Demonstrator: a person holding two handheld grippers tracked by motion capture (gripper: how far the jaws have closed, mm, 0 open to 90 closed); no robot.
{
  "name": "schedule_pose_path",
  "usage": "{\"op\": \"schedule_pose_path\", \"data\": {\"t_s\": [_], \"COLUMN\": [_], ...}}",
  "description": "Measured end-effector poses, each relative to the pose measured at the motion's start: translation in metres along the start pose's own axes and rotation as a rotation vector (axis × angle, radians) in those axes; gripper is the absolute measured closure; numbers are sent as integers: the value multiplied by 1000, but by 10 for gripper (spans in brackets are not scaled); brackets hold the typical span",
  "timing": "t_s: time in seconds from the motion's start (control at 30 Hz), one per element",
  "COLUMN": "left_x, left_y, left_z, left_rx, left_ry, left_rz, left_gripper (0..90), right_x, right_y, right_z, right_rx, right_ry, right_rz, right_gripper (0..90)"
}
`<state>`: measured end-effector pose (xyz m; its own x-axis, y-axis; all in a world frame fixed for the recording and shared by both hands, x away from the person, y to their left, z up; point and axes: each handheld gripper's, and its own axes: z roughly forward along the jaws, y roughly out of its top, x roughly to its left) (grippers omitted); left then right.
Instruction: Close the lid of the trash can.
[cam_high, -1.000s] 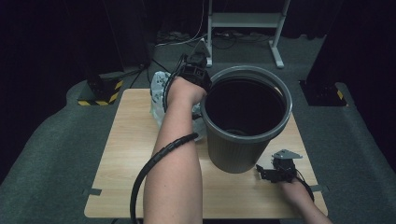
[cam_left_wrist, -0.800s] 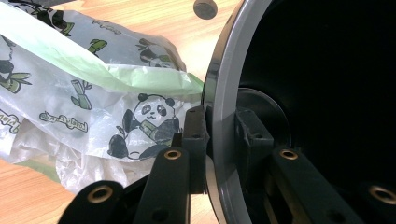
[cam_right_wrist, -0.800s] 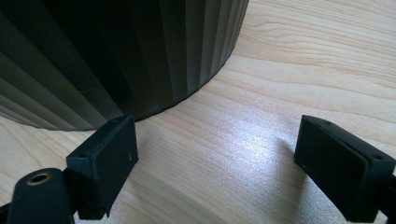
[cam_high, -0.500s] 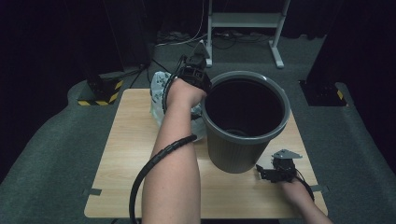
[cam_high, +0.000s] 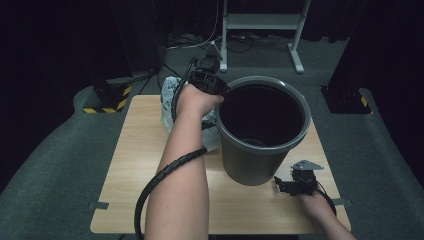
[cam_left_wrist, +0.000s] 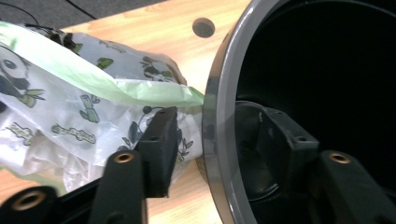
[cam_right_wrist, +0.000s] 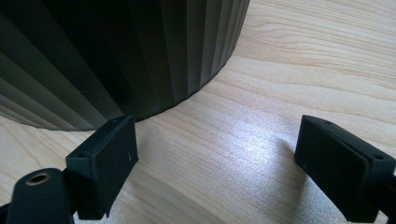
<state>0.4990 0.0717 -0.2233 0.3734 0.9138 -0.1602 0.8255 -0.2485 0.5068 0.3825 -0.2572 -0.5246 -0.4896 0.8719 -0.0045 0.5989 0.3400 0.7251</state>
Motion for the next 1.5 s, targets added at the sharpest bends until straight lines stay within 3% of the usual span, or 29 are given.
{"op": "schedule_pose_path", "data": {"t_s": [0.2,0.43,0.67,1.03,1.27,1.5], "left_x": [4,9,21,46,65,91], "left_y": [-4,-12,-24,-48,-70,-110], "left_z": [-8,-16,-20,-19,-9,-1], "left_rx": [-40,-34,-34,-33,-49,-44], "left_ry": [19,66,109,126,102,135], "left_rz": [14,41,27,0,-21,-55], "left_gripper": [375,282,249,201,198,195], "right_x": [0,0,0,0,-1,-1], "right_y": [0,0,0,1,1,1], "right_z": [0,0,0,1,2,2], "right_rx": [0,-1,0,5,2,3], "right_ry": [1,3,0,-3,4,7], "right_rz": [1,2,0,-7,-7,-10], "right_gripper": [128,129,128,111,112,111]}}
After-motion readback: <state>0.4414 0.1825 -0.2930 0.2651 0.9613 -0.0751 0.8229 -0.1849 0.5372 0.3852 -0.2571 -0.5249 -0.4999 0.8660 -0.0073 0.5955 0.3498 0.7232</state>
